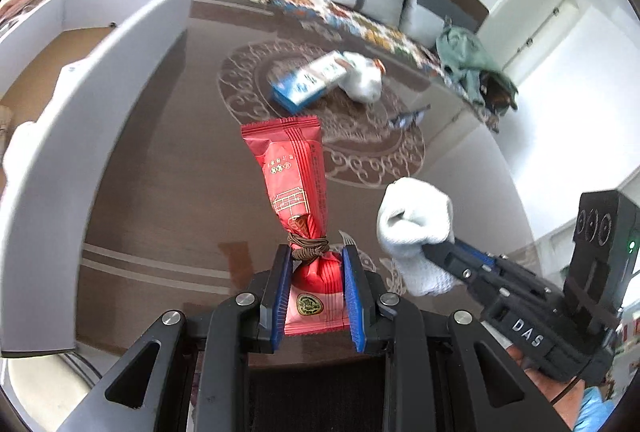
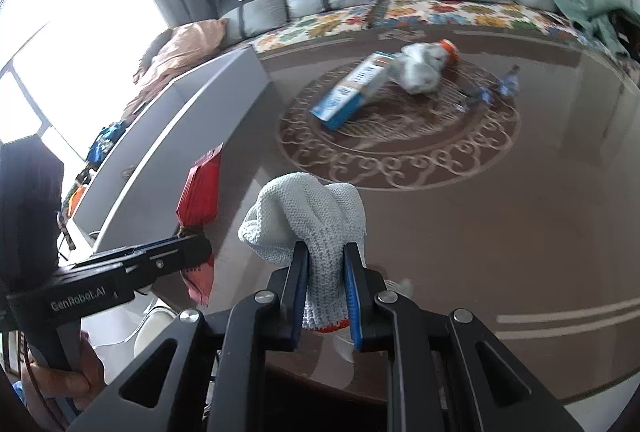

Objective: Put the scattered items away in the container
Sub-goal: 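Lift the white sock with the right tool while the left tool holds the red package, then carry both items over the cardboard box and open both tools to drop them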

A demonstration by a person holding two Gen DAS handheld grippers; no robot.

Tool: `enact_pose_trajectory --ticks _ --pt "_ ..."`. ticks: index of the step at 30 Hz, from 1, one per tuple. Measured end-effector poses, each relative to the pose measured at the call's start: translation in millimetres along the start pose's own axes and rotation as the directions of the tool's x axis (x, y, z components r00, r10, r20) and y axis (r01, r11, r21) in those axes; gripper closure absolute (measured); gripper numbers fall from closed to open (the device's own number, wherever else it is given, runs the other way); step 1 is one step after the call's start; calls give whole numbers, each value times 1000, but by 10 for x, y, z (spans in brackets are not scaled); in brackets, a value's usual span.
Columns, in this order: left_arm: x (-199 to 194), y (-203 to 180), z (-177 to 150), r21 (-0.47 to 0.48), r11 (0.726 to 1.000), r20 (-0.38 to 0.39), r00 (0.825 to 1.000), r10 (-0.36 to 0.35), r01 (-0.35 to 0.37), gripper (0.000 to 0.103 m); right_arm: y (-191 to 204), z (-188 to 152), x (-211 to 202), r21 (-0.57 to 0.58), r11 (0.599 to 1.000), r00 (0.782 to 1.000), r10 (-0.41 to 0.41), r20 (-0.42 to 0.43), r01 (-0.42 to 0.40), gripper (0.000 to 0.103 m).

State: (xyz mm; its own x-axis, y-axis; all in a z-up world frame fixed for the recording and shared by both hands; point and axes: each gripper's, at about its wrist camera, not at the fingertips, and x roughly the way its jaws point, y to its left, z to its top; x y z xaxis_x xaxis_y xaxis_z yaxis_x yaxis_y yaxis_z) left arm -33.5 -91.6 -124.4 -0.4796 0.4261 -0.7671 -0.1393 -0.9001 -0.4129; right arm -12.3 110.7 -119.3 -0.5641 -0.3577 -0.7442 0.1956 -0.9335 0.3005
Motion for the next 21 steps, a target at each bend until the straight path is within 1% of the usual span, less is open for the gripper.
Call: enact_pose_trajectory --ticks 6,11,17,21 --pt "-486 295 210 -55 998 98 995 11 -6 78 381 278 35 -61 997 999 50 16 -49 85" --pt "-840 620 434 -94 995 170 984 58 -42 78 782 570 106 -119 987 993 111 39 -106 85" --pt "-1142 1113 759 -154 984 240 963 125 -89 78 1295 926 254 -205 965 983 178 52 -164 85" --pt "-1337 1478 1005 -201 972 280 944 176 -122 78 1644 1186 426 -257 944 974 224 37 -207 85"
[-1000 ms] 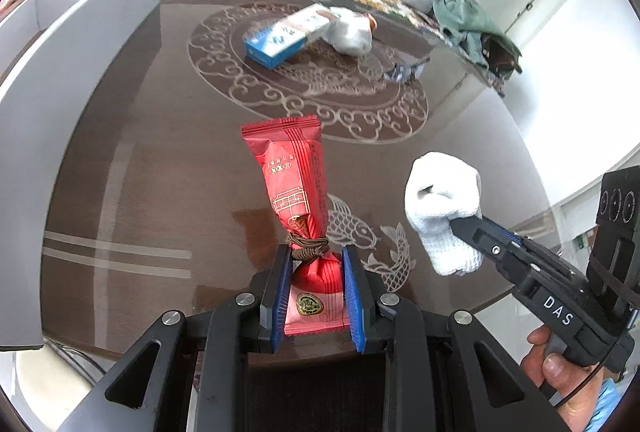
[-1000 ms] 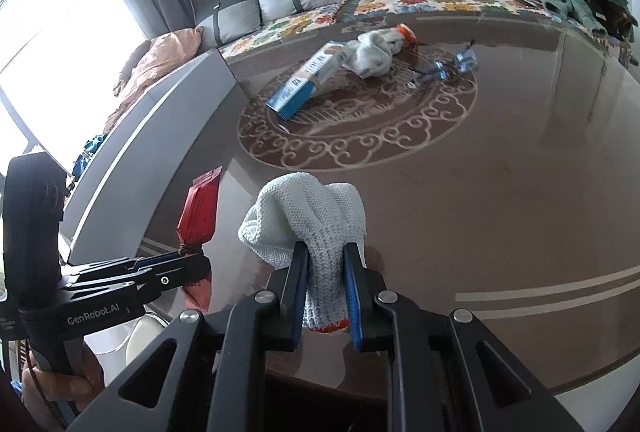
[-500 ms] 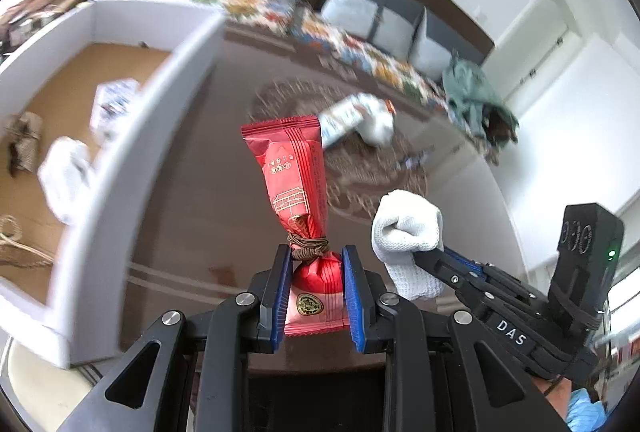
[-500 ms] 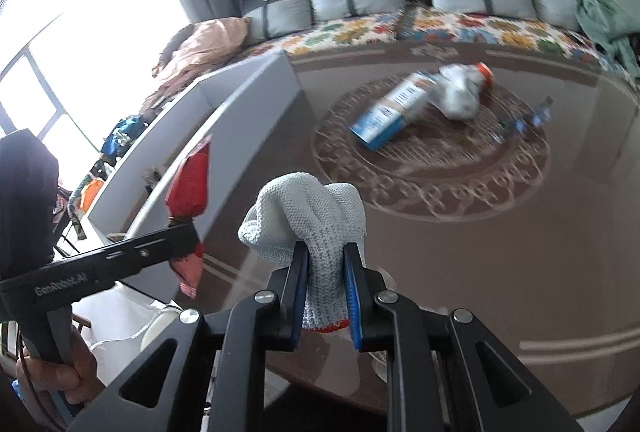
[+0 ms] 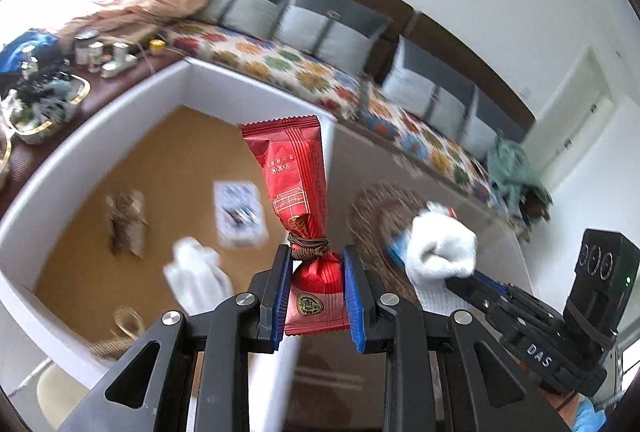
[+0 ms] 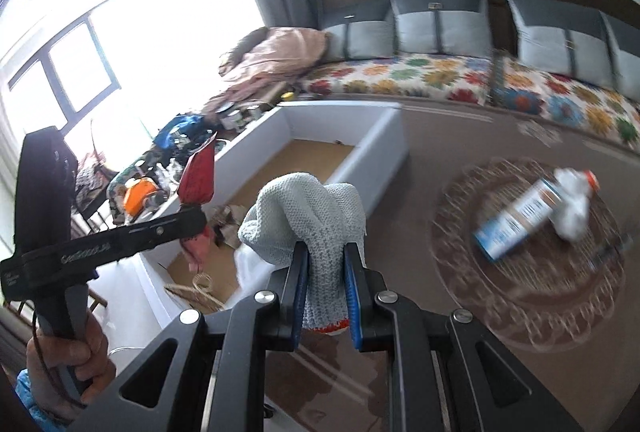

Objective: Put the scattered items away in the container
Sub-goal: 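Carry both items over the cardboard box and open both tools to drop them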

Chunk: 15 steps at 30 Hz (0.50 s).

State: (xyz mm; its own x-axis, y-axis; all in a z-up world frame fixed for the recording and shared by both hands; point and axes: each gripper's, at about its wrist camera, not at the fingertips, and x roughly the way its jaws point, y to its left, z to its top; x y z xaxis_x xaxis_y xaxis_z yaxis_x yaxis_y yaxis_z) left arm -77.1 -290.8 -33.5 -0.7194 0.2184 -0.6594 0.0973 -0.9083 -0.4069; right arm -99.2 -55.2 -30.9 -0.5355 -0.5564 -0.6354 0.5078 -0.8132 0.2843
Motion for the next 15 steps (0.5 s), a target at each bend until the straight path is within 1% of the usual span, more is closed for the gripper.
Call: enact_pose_trajectory --ticks 3,5,9,11,15 --pt "16 279 305 -36 999 24 999 32 -31 78 139 315 285 -28 999 999 32 -8 -32 85" --pt "106 469 492 -71 997 16 999 29 -28 78 208 534 486 -37 998 999 48 -9 -48 85" --pt "514 792 801 -125 992 -49 999 22 -28 78 279 975 1014 -31 998 998 57 -40 -58 85" --pt "736 888 875 -135 990 -86 996 36 -48 78 252 1137 1340 -3 998 994 63 -88 -64 85" --pt "1185 1070 996 -155 985 -160 986 55 -80 78 151 1339 1979 38 999 987 17 -158 -11 85"
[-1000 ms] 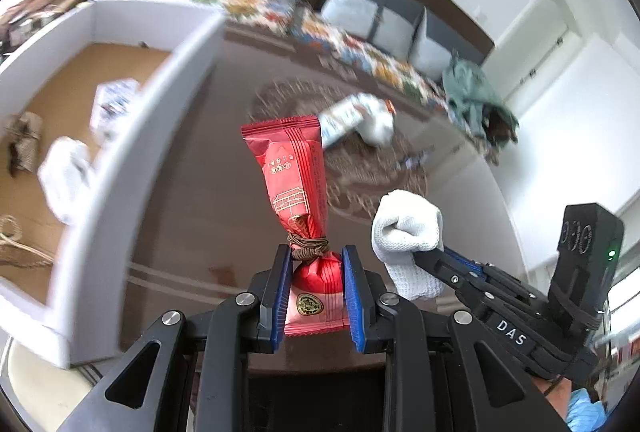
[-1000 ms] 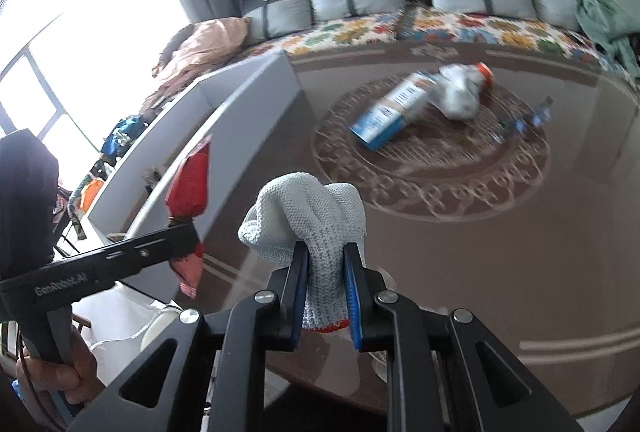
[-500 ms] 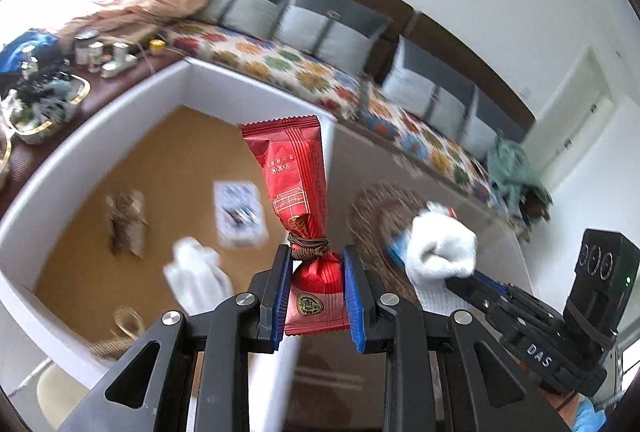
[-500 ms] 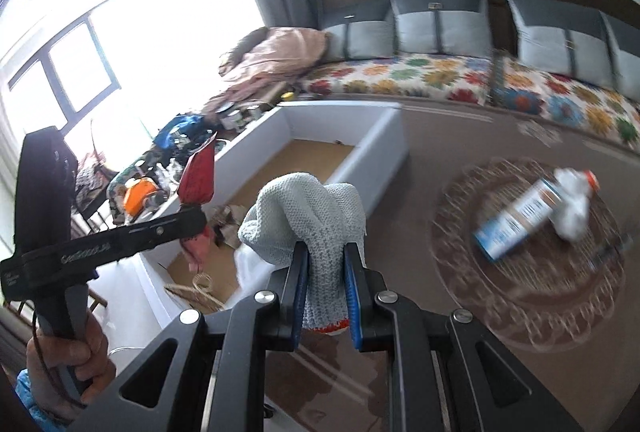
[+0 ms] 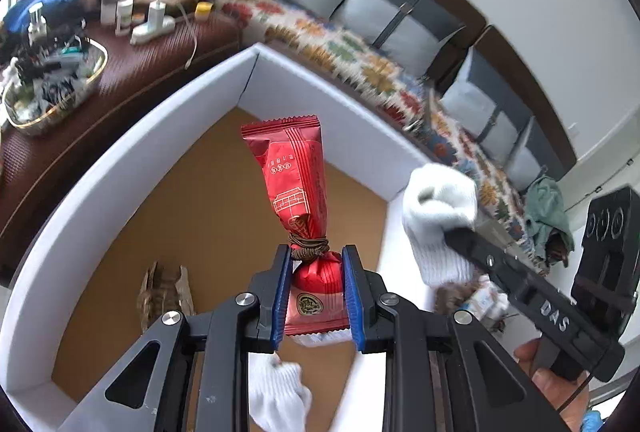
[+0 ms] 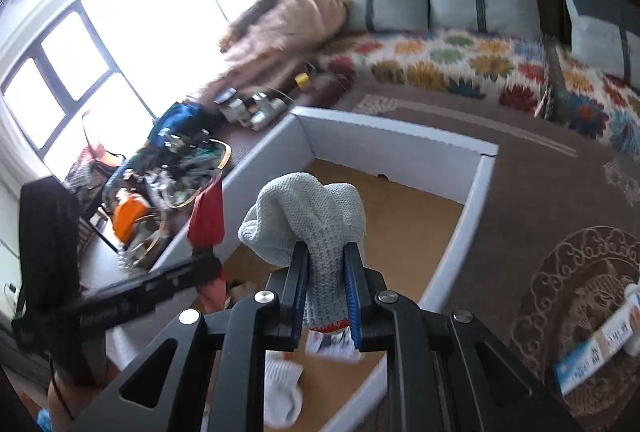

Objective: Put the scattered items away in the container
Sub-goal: 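Carry both items over the cardboard box and open both tools to drop them, then withdraw both open tools from the box back over the table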

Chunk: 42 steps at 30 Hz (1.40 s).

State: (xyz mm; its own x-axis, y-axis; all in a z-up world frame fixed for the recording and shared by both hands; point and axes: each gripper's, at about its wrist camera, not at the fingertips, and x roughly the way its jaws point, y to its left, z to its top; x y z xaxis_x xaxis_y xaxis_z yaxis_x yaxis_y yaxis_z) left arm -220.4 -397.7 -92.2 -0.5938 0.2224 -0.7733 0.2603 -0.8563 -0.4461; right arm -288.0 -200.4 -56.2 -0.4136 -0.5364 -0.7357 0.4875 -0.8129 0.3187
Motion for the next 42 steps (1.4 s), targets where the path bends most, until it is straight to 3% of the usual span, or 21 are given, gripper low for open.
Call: enact_pose_trajectory --ticks 4,8,9,10,12,16,20,27,32,36,38,42 --pt "262 25 104 0 1000 -47 999 28 -28 78 -159 123 427 55 998 999 -25 -45 27 85" --pt "428 11 157 -5 999 -84 996 43 -43 77 -292 166 696 147 989 997 32 -69 -21 80" --pt "474 21 170 -13 998 -96 994 56 -57 74 -312 171 753 162 987 996 38 -76 -26 71" --pt "521 32 182 -21 997 -108 992 68 -71 58 -325 174 773 168 986 997 37 -70 -25 55" --pt "532 94 175 -48 996 -106 992 75 -80 33 -349 170 739 174 984 999 33 -40 -26 46" --pt "487 215 108 -92 992 -95 993 76 -85 31 -453 115 558 214 974 997 71 28 -76 45" --pt "359 205 -113 -88 992 -95 992 78 -87 31 -610 -118 207 231 969 991 60 117 -86 45" --pt "-88 -259 -512 5 1000 -19 999 26 -26 31 -984 -823 -472 322 943 972 3 236 -82 45" --pt "-409 -862 -873 111 991 -1 997 -78 78 31 -1271 -1563 -1059 343 938 962 -42 269 -55 45" --pt "-550 -1347 -1412 166 969 -26 983 -182 184 18 -1560 -2287 -1460 362 931 970 -117 215 32 45" --pt "-510 -1594 -1743 205 959 -54 980 -190 197 16 -1726 -2678 -1660 388 917 968 -178 179 97 45" --pt "-69 -2071 -2530 289 933 -184 969 -164 213 16 -2024 -3367 -2060 434 876 945 -297 139 211 45"
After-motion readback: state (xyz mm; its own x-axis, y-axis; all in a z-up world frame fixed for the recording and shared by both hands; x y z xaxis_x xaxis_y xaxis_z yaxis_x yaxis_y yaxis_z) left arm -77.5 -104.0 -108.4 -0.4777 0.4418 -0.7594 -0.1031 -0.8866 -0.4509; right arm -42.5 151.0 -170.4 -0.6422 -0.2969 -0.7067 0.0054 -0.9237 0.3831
